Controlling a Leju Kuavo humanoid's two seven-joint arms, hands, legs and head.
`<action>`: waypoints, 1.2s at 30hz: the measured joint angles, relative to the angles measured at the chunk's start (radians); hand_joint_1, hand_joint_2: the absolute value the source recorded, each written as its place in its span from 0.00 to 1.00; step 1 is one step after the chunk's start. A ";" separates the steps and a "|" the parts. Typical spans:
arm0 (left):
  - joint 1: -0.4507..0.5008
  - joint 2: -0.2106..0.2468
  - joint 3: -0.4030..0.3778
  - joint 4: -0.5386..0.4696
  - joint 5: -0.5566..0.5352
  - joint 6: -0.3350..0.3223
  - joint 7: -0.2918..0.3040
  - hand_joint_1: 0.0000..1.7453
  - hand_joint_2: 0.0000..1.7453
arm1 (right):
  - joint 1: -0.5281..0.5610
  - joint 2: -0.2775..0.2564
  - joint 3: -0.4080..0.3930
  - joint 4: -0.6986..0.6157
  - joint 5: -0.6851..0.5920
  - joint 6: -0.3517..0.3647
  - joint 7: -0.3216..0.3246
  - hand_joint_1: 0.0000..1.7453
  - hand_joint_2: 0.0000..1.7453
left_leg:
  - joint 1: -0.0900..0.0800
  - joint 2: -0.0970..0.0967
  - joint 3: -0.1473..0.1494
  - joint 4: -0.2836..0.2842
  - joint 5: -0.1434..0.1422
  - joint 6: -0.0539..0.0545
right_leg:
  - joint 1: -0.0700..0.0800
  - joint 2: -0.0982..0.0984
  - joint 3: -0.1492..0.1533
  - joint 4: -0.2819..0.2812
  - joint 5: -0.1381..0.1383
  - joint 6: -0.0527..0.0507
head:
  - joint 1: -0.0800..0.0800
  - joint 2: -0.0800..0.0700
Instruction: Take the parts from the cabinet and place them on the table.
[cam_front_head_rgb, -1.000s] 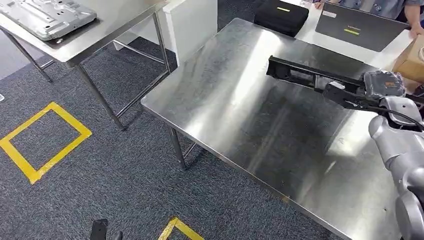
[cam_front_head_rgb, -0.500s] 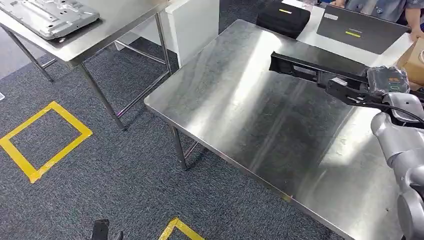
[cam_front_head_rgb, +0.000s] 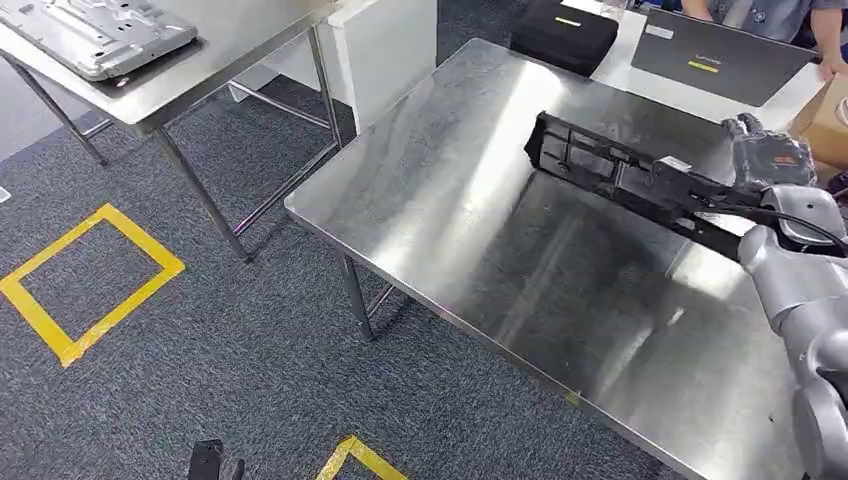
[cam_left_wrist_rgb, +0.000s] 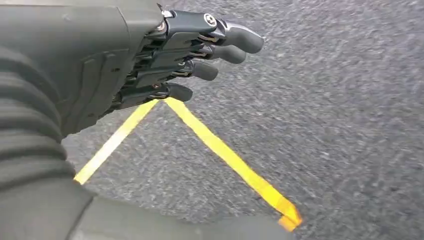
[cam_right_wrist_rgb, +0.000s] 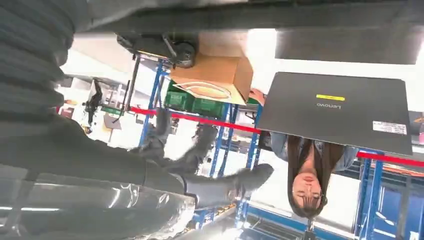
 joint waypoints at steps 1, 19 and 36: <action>0.000 0.000 0.000 0.000 -0.003 0.000 0.006 0.00 0.00 | 0.000 0.002 0.000 0.000 0.000 0.000 0.001 0.00 1.00 | 0.000 0.000 0.000 0.000 0.000 0.000 | 0.000 0.000 0.000 0.000 0.000 0.000 | 0.000 0.000; 0.000 0.000 -0.004 0.000 -0.034 -0.034 0.065 0.00 0.00 | -0.001 0.009 0.000 0.000 0.003 0.034 0.009 0.00 1.00 | 0.003 0.000 0.000 0.000 0.000 0.000 | 0.001 0.000 0.000 0.000 0.000 0.000 | 0.000 0.000; 0.000 0.001 -0.004 0.000 -0.056 -0.064 0.098 0.00 0.00 | -0.083 -0.021 -0.033 0.047 -0.066 0.618 0.033 0.00 0.00 | 0.003 0.000 0.000 0.000 0.000 0.000 | 0.001 0.000 0.000 0.000 0.000 0.000 | 0.000 0.000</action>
